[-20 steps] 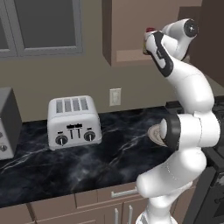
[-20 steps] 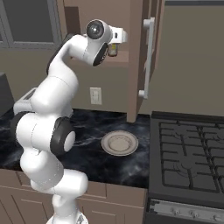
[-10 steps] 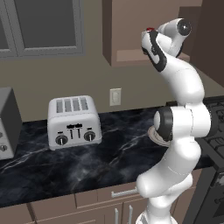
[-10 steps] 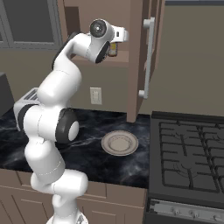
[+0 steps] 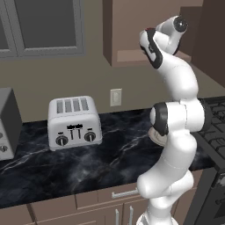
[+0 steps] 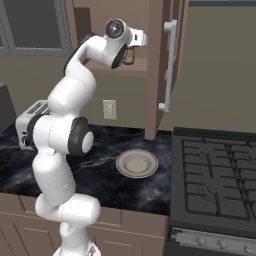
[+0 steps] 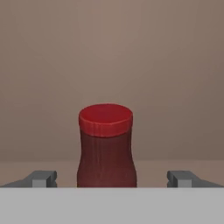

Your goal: Move the hot dog bun to the plate on the dining table and place the condiment next to that plate. Then navigate to the fridge and take the sausage and place it on the plate as well.

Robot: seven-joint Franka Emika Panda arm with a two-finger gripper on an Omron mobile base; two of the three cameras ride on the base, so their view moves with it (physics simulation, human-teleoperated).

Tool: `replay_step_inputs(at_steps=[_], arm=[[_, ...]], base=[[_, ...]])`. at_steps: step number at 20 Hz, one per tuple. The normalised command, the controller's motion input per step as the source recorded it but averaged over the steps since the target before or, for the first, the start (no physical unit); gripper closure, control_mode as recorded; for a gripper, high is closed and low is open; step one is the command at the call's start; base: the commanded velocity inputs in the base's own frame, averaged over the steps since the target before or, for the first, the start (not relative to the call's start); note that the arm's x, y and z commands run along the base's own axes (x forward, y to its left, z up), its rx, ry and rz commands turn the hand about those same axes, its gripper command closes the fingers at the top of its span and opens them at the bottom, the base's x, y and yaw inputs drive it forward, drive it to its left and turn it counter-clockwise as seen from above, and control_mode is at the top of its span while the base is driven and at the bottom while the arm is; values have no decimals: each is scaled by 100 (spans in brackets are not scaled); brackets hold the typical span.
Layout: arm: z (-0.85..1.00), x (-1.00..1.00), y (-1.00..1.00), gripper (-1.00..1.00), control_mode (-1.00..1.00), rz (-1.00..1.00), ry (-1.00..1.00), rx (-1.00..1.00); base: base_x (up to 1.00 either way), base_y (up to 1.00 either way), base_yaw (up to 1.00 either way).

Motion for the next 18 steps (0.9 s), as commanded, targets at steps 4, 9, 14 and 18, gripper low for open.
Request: replay_step_inputs(at_steps=[4, 9, 14, 18], arm=[[-17, 22, 6, -100, -100, 0, 2, -1], [-30, 14, 1, -100, -100, 0, 0, 0], [-17, 9, 0, -100, -100, 1, 0, 0], [-7, 14, 0, 100, -100, 0, 0, 0]], base=[[0, 0, 0], [0, 0, 0], [0, 0, 0], [0, 0, 0]])
